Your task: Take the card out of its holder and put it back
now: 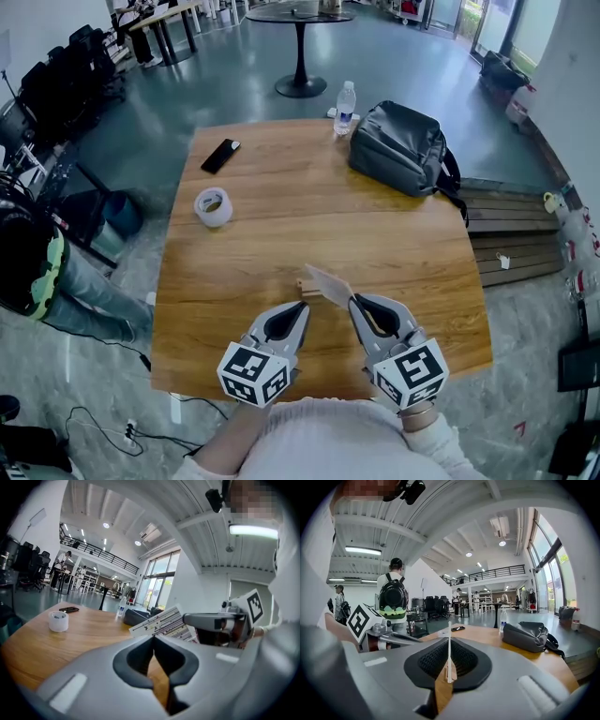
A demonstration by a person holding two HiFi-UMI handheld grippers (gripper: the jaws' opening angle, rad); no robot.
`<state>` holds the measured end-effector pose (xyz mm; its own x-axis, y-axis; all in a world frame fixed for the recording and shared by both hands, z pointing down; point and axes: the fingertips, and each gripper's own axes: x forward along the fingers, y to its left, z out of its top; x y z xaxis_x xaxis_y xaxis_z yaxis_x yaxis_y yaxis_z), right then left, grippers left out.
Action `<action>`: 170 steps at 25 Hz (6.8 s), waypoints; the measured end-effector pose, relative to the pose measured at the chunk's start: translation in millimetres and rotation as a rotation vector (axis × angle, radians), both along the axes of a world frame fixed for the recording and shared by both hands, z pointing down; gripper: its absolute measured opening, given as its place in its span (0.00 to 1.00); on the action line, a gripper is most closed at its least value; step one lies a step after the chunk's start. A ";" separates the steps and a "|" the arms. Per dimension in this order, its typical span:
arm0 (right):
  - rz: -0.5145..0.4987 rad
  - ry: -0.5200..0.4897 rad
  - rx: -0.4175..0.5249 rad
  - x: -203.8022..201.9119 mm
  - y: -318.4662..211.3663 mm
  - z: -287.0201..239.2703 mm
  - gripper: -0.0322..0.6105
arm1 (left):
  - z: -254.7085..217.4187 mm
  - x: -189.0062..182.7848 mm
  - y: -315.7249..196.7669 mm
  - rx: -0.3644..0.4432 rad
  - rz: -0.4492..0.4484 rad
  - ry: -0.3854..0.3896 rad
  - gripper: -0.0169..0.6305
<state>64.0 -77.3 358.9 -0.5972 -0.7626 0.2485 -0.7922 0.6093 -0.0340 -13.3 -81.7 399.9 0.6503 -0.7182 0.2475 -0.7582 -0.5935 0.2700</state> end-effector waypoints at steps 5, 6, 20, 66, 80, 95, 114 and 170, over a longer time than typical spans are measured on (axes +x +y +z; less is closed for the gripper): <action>-0.002 0.005 -0.008 -0.1 0.2 -1.0 0.07 | 0.8 2.5 0.4 -0.002 0.013 -0.016 0.04; -0.001 0.007 -0.007 -0.1 -0.1 -1.4 0.07 | 2.0 3.4 0.8 -0.004 0.018 -0.023 0.04; -0.168 0.184 -0.020 8.2 -34.8 3.4 0.07 | 26.9 5.4 -0.8 -0.076 0.038 -0.013 0.04; -0.981 0.713 -0.198 -52.9 -76.7 55.4 0.07 | 78.2 -19.0 -36.8 -0.230 -0.099 0.092 0.04; -0.973 0.717 -0.234 -62.4 -80.5 62.9 0.07 | 77.8 -14.7 -35.7 -0.231 -0.090 0.088 0.04; -0.985 0.747 -0.282 -71.2 -72.3 105.9 0.07 | 81.1 -20.1 -36.6 -0.241 -0.085 0.081 0.04; -0.796 0.726 -0.180 -70.9 -91.6 93.8 0.08 | 68.0 -15.7 -35.4 -0.205 -0.011 0.065 0.04; -0.128 -0.075 -0.228 -31.9 44.7 64.4 0.05 | 35.4 23.9 40.9 -0.161 0.060 0.046 0.04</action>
<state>32.1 -32.6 423.2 -0.7088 -0.6089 0.3561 -0.6989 0.6746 -0.2377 10.6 -40.7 435.3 0.7041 -0.6313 0.3250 -0.7074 -0.5838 0.3985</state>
